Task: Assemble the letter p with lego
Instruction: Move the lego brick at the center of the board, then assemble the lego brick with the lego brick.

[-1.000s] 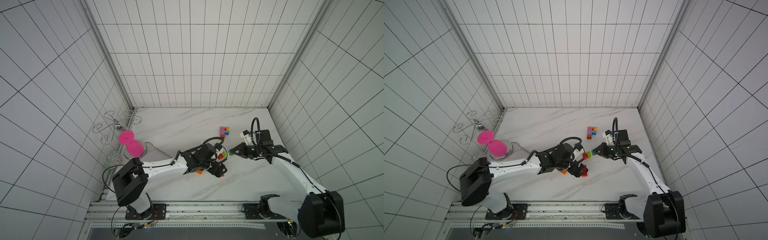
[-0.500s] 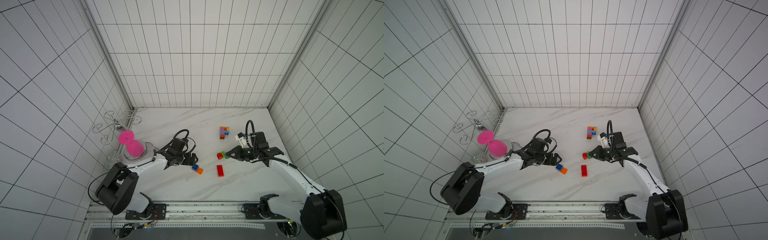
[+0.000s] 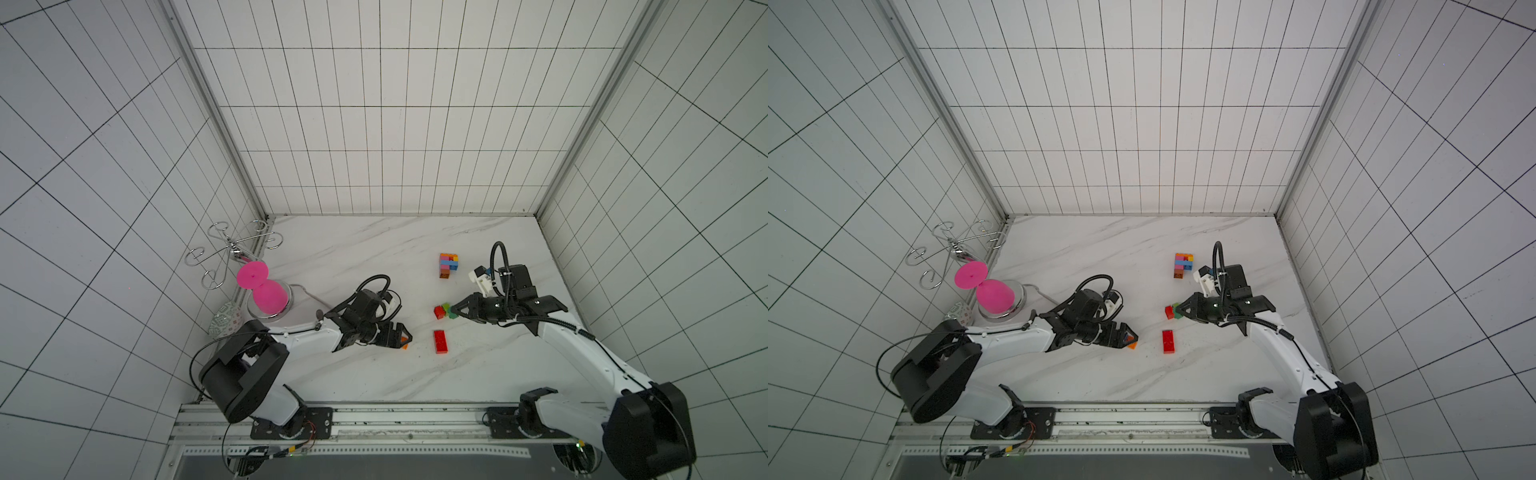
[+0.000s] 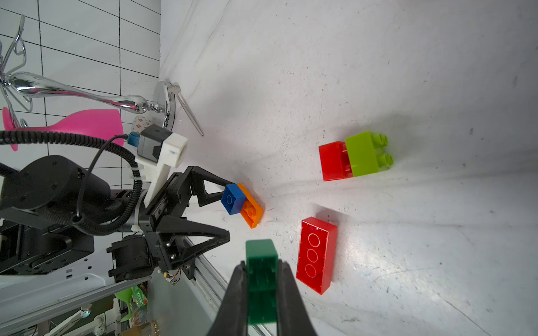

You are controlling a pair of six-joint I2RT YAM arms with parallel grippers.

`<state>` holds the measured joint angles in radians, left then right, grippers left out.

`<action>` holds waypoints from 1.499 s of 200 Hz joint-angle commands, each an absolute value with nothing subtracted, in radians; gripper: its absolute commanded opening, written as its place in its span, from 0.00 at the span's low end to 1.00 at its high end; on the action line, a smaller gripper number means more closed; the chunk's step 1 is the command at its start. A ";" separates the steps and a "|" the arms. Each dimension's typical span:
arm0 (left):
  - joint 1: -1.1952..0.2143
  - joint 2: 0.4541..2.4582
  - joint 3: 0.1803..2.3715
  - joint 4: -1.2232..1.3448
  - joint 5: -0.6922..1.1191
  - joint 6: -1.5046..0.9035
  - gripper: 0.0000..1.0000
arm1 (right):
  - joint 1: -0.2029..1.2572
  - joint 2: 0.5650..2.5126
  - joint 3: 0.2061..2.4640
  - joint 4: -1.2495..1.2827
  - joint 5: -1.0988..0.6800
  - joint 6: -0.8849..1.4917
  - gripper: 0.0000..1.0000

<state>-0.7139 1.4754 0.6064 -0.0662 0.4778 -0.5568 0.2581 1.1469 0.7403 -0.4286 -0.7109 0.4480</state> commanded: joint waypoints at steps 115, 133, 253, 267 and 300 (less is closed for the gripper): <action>-0.692 1.216 0.518 -0.040 0.429 -0.646 0.91 | 0.530 1.074 0.608 -0.316 -0.375 0.596 0.00; -0.634 1.209 0.535 -0.070 0.452 -0.595 0.86 | 0.621 1.075 0.604 -0.311 -0.259 0.638 0.00; -0.623 1.271 0.322 0.342 0.552 -0.603 0.72 | 1.082 1.303 0.740 -0.393 0.321 1.023 0.00; -0.638 1.306 0.321 0.374 0.572 -0.614 0.70 | 1.108 1.363 0.781 -0.421 0.346 1.056 0.00; -0.701 1.344 0.352 0.351 0.568 -0.596 0.65 | 1.142 1.465 0.851 -0.456 0.373 1.104 0.00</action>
